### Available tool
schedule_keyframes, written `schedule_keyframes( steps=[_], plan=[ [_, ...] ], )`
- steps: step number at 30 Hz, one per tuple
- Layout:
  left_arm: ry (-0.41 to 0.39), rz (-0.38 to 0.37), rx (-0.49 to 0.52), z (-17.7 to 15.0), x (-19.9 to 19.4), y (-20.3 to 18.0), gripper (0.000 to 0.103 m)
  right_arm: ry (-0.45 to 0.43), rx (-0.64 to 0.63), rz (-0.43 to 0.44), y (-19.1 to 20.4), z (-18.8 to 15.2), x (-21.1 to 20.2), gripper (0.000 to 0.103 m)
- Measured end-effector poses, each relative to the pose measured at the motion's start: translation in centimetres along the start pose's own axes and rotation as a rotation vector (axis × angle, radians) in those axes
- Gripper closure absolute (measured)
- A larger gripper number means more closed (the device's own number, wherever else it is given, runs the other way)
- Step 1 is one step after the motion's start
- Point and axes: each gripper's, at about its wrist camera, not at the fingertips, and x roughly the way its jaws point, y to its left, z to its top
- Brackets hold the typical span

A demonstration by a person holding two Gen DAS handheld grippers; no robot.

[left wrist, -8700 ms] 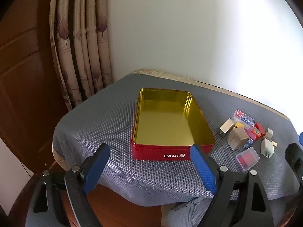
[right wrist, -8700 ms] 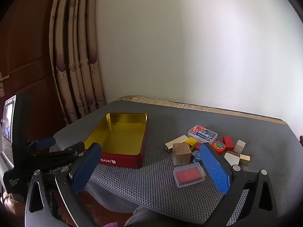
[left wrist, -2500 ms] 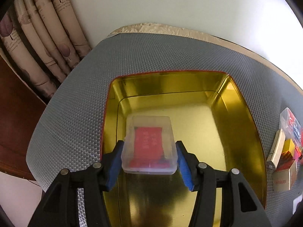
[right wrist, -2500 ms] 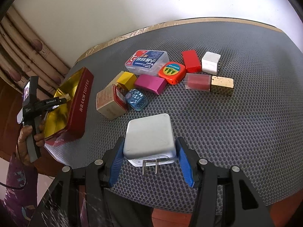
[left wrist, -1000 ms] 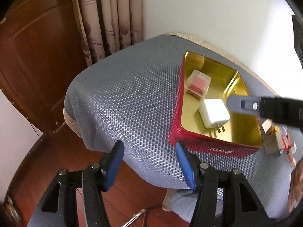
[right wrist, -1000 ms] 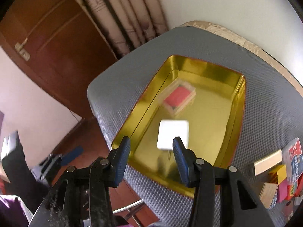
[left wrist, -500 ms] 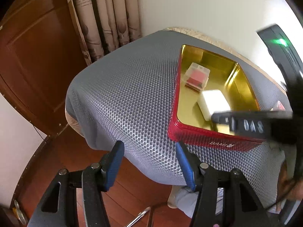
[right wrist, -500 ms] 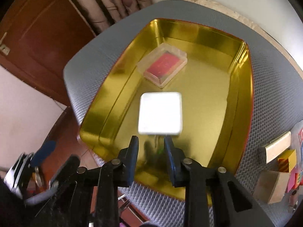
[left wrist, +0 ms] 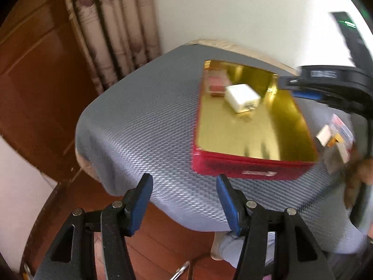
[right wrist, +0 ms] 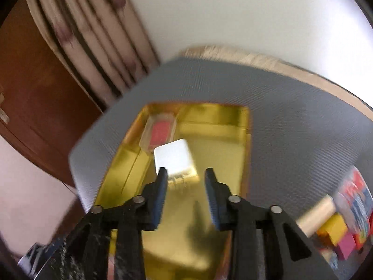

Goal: Organize rigid objects
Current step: 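Move both tools back to the objects and grasp the wooden cube with the left gripper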

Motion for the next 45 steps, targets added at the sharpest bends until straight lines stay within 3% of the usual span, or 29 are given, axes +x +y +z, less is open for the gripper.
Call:
schedule_keyframes(
  steps=[2, 5, 8, 11, 16, 22, 24, 26, 28, 37, 41, 45],
  plan=[
    [0.001, -0.076, 0.037, -0.2, -0.4, -1.0, 0.045, -0.048, 0.027, 0.017, -1.9, -1.6, -3.1, 0.049],
    [0.02, -0.217, 0.106, -0.7, -0.8, -2.9, 0.045, -0.1, 0.042, -0.039, -5.7, -5.6, -7.8, 0.045],
    [0.074, -0.333, 0.197, -1.4, -0.9, -5.7, 0.045, -0.123, 0.04, -0.213, -10.4, -10.3, -12.0, 0.043],
    [0.099, -0.425, 0.253, -1.5, -1.8, -8.6, 0.045, -0.103, 0.056, -0.467, -16.4, -14.3, -15.2, 0.038],
    [0.175, -0.507, 0.271, 1.7, -1.9, -14.9, 0.045, -0.107, 0.192, -0.601, -24.5, -18.1, -19.5, 0.038],
    [0.308, -0.5, 0.258, 5.8, 1.5, -21.5, 0.045, -0.137, 0.29, -0.556, -28.5, -21.1, -20.9, 0.036],
    [0.338, -0.491, 0.233, 6.6, 2.6, -22.8, 0.045, -0.155, 0.289, -0.528, -28.4, -21.4, -21.2, 0.035],
    [0.376, -0.476, 0.204, 7.3, 3.8, -23.7, 0.045, -0.169, 0.278, -0.511, -27.9, -21.5, -21.4, 0.025],
    [0.411, -0.458, 0.171, 7.9, 5.2, -24.4, 0.045, -0.181, 0.276, -0.484, -28.0, -21.7, -21.8, 0.025],
    [0.443, -0.388, 0.171, 7.6, 7.6, -26.3, 0.045, -0.221, 0.382, -0.376, -29.5, -22.7, -23.0, 0.024],
    [0.46, -0.367, 0.17, 7.3, 9.2, -27.1, 0.045, -0.217, 0.368, -0.371, -29.4, -22.6, -22.8, 0.023],
    [0.445, -0.394, 0.118, 6.7, 9.8, -26.0, 0.047, -0.21, 0.361, -0.372, -29.2, -22.4, -22.4, 0.022]
  ],
)
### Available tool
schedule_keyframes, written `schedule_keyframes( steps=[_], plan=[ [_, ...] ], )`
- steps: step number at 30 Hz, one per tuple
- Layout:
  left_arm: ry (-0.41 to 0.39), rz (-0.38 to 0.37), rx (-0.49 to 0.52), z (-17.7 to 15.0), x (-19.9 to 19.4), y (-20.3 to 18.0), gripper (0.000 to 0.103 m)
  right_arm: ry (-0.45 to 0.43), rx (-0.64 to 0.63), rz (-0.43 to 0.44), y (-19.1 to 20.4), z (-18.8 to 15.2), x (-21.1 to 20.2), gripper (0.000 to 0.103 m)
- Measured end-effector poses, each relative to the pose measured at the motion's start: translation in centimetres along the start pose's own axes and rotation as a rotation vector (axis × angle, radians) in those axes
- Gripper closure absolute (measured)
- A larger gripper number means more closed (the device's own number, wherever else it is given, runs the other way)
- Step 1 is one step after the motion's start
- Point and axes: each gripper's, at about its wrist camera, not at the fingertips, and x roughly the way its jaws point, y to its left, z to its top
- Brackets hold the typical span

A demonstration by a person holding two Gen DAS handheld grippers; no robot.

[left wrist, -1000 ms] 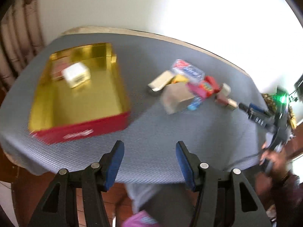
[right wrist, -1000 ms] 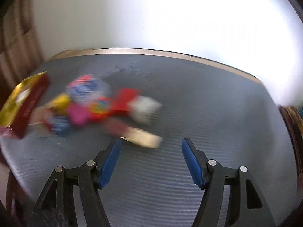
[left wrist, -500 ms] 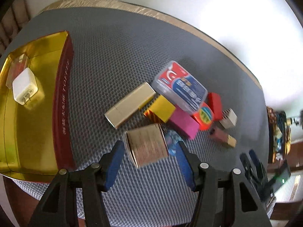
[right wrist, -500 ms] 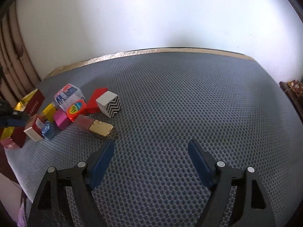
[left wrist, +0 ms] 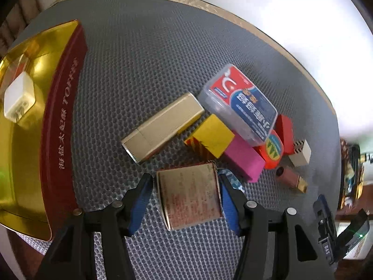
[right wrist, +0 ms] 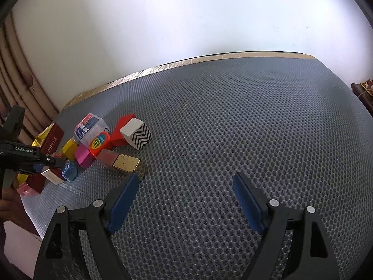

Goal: Organize rigid objects
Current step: 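Move both tools back to the objects and grasp the wooden cube with the left gripper, then carry the wooden cube to the tin with the left gripper while the right gripper grasps the gold bar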

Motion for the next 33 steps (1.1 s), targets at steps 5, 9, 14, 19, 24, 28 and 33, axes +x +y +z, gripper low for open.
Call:
schedule_keyframes(
  steps=[5, 9, 14, 19, 24, 28, 33],
  plan=[
    [-0.056, -0.004, -0.002, -1.2, -0.8, 0.9, 0.052, 0.022, 0.01, 0.004, 0.1, 0.1, 0.8, 0.021],
    [-0.078, -0.042, -0.014, -3.8, -1.8, 2.2, 0.052, 0.046, -0.033, 0.007, 1.0, 0.1, 1.2, 0.021],
    [-0.067, -0.093, -0.034, -5.5, -2.7, 3.4, 0.052, 0.081, -0.185, 0.055, 4.4, 0.5, 2.1, 0.022],
    [-0.05, -0.121, -0.023, -7.2, -3.7, 3.6, 0.052, 0.117, -0.371, 0.112, 7.7, 1.3, 3.9, 0.025],
    [-0.026, -0.142, -0.029, -7.8, -4.5, 3.6, 0.052, 0.184, -0.463, 0.133, 9.0, 2.5, 6.7, 0.049],
    [-0.019, -0.138, -0.008, -8.2, -4.5, 3.3, 0.051, 0.214, -0.51, 0.156, 9.6, 2.8, 7.9, 0.056],
    [-0.017, -0.13, 0.015, -8.4, -4.4, 3.2, 0.051, 0.277, -0.606, 0.177, 11.5, 2.8, 8.6, 0.054]
  ],
)
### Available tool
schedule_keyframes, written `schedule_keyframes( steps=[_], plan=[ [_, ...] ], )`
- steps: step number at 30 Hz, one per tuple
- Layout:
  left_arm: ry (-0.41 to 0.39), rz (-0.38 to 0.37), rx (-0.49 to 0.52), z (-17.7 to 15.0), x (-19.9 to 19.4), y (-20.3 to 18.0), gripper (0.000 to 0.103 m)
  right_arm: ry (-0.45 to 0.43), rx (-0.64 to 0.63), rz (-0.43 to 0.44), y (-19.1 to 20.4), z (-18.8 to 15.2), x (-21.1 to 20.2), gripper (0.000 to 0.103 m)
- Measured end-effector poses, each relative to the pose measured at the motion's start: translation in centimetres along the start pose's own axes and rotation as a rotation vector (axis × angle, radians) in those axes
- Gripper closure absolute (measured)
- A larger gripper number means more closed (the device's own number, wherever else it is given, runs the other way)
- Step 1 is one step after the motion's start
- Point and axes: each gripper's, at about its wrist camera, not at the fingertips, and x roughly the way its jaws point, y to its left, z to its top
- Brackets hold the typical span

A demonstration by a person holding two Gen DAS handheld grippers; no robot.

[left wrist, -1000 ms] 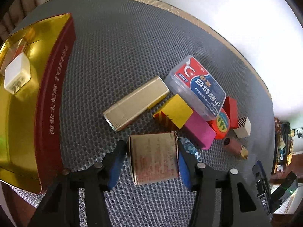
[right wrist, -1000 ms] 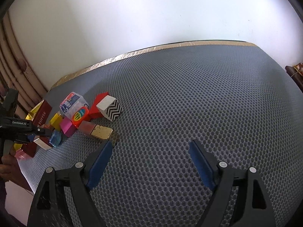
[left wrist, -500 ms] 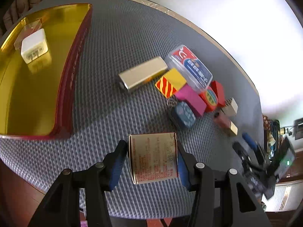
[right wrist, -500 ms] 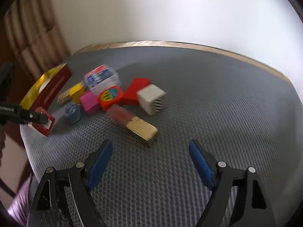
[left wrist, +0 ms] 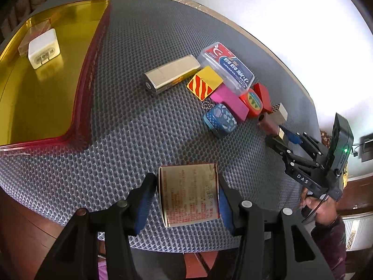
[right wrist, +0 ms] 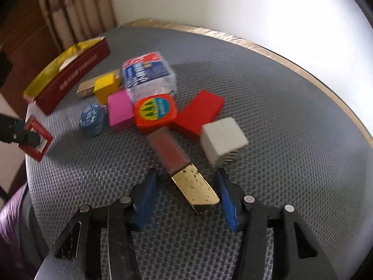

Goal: Organize rigid objects
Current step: 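Carry the wooden cube to the tin with the left gripper while the right gripper grasps the gold bar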

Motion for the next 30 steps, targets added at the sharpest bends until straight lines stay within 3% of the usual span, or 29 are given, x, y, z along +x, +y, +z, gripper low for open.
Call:
schedule_keyframes(
  steps=[3, 5, 7, 15, 21, 28, 30],
  plan=[
    [-0.004, 0.003, -0.001, -0.1, 0.1, 0.0, 0.051, 0.028, -0.03, -0.01, 1.1, 0.4, 0.4, 0.059],
    [-0.02, 0.012, 0.006, -0.4, 0.0, -0.2, 0.051, 0.033, -0.039, -0.018, 2.0, 0.4, 0.3, 0.079],
    [-0.031, 0.022, 0.026, -0.9, -0.6, -0.4, 0.051, 0.036, -0.041, -0.049, 3.0, 0.4, 0.3, 0.085],
    [-0.1, 0.006, 0.027, -0.4, -6.4, 1.1, 0.051, 0.046, 0.099, -0.048, 2.5, 0.3, 0.1, 0.085],
    [-0.215, 0.139, 0.04, 5.2, -10.8, 4.1, 0.051, 0.053, 0.193, 0.003, 1.3, -0.7, -0.7, 0.085],
    [-0.25, 0.283, 0.029, 14.2, -9.0, 8.4, 0.051, 0.04, 0.227, -0.005, 1.3, -1.3, -1.0, 0.085],
    [-0.246, 0.283, 0.034, 16.1, -8.4, 9.6, 0.051, 0.036, 0.239, -0.002, 1.3, -1.4, -1.1, 0.085]
  ],
)
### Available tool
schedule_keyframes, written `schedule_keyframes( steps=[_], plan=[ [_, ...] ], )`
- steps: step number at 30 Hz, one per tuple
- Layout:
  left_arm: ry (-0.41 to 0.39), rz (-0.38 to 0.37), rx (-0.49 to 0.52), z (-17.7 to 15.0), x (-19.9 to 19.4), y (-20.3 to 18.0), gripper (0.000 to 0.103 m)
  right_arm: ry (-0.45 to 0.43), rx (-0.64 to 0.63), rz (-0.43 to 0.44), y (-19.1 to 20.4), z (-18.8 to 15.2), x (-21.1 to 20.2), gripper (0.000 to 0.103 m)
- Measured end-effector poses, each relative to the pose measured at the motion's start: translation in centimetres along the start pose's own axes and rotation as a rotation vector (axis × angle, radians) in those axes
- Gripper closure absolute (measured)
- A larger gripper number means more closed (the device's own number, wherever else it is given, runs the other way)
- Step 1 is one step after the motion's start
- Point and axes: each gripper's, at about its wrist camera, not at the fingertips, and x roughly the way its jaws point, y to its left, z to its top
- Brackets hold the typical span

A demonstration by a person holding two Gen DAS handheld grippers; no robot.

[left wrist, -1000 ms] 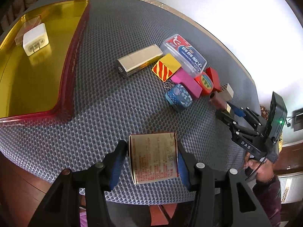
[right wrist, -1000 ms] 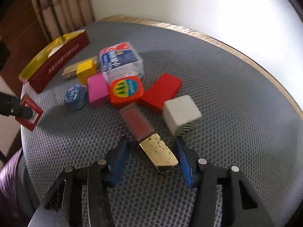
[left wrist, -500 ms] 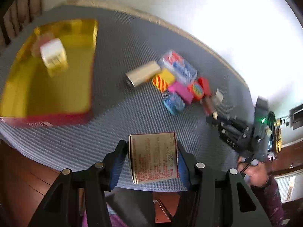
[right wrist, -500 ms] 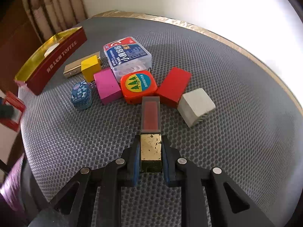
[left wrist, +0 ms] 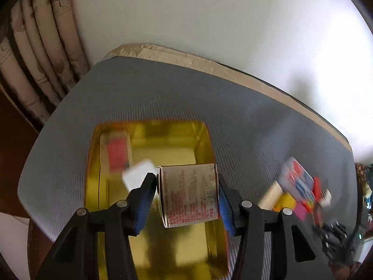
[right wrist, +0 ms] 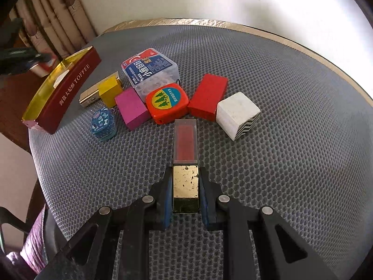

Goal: Organize rigid objects
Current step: 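Carry the wooden cube to the tin with the left gripper while the right gripper grasps the gold bar, then release the wooden cube into the tin with the left gripper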

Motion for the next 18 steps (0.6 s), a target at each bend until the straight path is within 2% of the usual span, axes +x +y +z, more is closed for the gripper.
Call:
schedule_keyframes(
  steps=[3, 10, 18],
  plan=[
    [0.016, 0.032, 0.0, 1.6, 2.7, 0.6, 0.051, 0.0, 0.009, 0.002, -0.2, -0.2, -0.2, 0.085],
    [0.035, 0.043, -0.033, 3.5, 6.9, 2.3, 0.05, 0.004, 0.03, 0.004, -0.9, -0.4, -0.7, 0.084],
    [0.011, 0.179, 0.04, 3.2, 7.7, 1.9, 0.049, 0.015, 0.035, 0.0, -0.9, -0.1, -0.6, 0.085]
  ],
)
